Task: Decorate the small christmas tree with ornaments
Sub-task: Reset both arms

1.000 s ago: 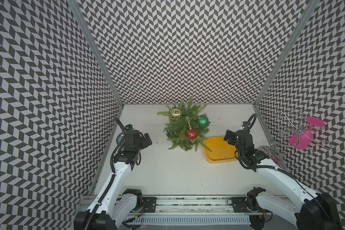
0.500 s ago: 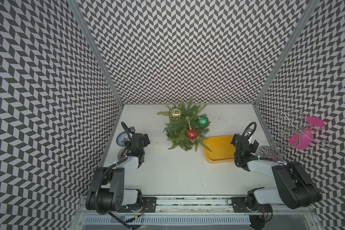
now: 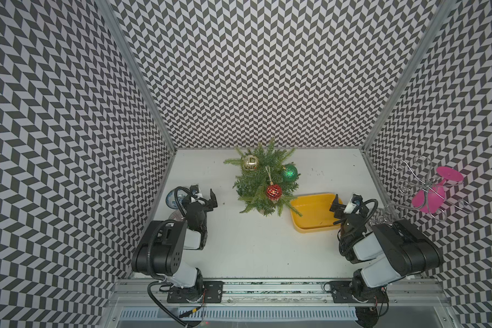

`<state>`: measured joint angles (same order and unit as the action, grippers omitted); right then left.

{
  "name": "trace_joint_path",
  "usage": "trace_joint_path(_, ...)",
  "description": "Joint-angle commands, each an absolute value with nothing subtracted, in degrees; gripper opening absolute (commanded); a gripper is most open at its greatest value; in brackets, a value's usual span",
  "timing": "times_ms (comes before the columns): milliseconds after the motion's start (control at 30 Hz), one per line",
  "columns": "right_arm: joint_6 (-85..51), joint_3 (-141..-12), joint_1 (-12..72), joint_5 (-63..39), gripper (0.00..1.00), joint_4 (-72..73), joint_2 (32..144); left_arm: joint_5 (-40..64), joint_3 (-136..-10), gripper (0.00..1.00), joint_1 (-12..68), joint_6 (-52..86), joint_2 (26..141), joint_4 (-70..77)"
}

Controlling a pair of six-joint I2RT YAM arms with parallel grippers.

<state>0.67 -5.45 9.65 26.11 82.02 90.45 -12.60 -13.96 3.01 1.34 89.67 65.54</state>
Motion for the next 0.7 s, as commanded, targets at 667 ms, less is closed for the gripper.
trace_joint_path(667,0.8,-10.7,7.8,21.3,0.99,82.9,90.7,-5.7,-14.9,1.0,1.4,0.3,89.4,71.7)
